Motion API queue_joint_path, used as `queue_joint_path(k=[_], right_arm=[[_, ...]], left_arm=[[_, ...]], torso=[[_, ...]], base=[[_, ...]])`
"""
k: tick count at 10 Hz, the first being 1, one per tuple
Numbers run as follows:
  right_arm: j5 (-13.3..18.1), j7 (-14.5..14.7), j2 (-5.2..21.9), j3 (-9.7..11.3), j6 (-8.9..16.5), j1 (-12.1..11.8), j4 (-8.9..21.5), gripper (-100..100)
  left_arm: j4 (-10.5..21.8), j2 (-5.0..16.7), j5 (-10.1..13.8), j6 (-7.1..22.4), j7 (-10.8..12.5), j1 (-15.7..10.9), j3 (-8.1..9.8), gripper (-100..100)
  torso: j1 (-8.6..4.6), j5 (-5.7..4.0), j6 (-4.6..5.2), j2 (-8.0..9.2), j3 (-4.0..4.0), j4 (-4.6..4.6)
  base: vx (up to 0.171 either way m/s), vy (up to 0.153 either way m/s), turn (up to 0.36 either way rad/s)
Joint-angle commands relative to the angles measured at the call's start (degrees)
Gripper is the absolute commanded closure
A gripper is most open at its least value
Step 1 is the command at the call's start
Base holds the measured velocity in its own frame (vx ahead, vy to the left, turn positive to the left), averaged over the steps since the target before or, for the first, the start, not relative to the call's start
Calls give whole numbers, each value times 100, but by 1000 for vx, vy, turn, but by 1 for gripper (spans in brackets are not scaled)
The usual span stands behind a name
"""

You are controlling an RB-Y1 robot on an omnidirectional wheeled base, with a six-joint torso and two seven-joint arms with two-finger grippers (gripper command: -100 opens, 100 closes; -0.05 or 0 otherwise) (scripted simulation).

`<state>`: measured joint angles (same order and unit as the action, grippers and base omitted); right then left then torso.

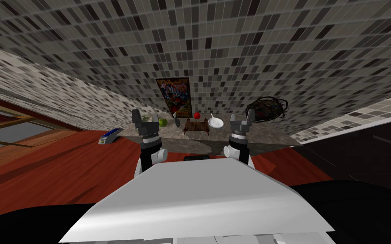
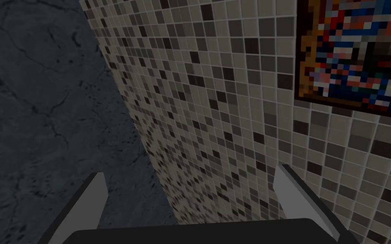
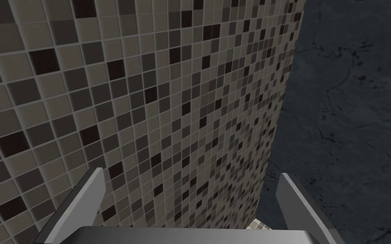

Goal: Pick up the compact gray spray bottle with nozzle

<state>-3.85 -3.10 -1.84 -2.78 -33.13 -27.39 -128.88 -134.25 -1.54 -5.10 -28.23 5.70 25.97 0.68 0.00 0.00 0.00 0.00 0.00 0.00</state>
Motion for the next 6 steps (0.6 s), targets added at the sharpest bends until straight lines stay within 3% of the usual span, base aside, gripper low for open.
queue_joint_path(k=[1,6], right_arm=[[0,0,0,0,0,0,0,0],[0,0,0,0,0,1,0,0]], left_arm=[[88,234,-59,14,-21,-58,-27,-100],[736,1030,-561,114,-145,-537,-244,-100]], torso=[[0,0,0,0,0,0],[18,4,0,27,15,6]], base=[[-17,10,-8],[-65,38,-16]])
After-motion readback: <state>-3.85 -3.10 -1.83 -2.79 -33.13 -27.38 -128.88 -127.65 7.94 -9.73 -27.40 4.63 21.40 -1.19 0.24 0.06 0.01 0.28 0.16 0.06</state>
